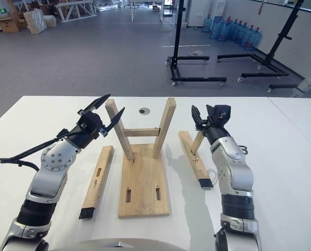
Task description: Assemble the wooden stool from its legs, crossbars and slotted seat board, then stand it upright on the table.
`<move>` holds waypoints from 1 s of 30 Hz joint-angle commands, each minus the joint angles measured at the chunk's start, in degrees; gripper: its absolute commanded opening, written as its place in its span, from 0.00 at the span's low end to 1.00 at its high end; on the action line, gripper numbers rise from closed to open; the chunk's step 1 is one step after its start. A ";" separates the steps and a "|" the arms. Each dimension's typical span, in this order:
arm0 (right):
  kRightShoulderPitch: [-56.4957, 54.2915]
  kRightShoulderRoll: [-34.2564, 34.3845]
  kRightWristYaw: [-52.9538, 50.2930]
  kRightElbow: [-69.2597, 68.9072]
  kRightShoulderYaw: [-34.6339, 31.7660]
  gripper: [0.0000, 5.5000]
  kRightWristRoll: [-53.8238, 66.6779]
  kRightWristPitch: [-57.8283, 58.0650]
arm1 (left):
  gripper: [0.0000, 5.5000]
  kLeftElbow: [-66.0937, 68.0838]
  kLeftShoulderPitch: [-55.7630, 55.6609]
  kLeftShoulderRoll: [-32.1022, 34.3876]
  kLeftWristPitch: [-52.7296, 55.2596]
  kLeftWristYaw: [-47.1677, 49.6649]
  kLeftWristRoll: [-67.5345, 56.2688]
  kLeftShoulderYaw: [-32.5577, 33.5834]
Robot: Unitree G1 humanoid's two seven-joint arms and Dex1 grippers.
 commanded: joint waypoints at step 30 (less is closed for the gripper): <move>27.95 -3.67 2.19 -12.02 3.31 0.83 -2.95 12.80 | 0.50 -4.96 1.85 -1.19 3.51 1.74 0.14 0.06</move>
